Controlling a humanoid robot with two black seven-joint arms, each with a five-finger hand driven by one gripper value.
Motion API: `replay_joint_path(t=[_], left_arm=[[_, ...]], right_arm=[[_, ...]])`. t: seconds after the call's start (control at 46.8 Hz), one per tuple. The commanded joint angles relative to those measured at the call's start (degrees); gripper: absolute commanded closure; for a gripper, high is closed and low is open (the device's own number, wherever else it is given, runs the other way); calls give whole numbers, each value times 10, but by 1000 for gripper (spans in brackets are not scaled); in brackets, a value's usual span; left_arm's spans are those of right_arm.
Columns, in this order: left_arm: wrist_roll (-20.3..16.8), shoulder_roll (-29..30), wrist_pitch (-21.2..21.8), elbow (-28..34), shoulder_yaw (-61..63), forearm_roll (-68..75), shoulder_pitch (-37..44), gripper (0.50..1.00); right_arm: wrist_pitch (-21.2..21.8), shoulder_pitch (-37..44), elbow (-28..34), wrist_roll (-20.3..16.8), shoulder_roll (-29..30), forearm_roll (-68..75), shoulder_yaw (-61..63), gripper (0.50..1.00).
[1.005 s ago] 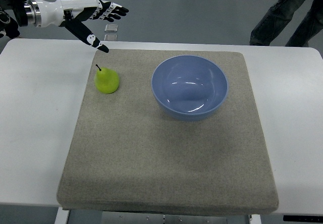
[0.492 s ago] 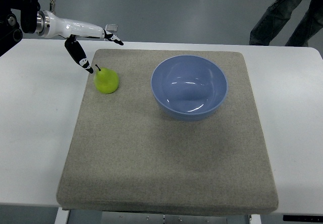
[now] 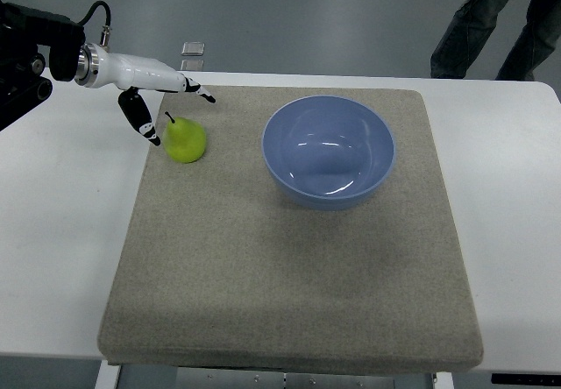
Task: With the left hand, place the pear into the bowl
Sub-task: 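Close the left hand's fingers around the green pear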
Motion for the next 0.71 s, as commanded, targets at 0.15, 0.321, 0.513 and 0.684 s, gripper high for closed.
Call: replay_joint_path(t=[0.15, 0.321, 0.513, 0.684], left_arm=[[0, -2, 5, 1, 2, 0, 18, 516], [1, -4, 8, 4, 1, -1, 22, 519], [1, -5, 31, 6, 1, -3, 37, 521], [1, -5, 34, 6, 1, -4, 43, 531]], right_arm=[[0, 0, 0, 0, 0, 0, 0, 574], [0, 0, 0, 0, 0, 0, 0, 574], [0, 0, 0, 0, 0, 0, 0, 574], [0, 0, 0, 0, 0, 0, 0, 574]])
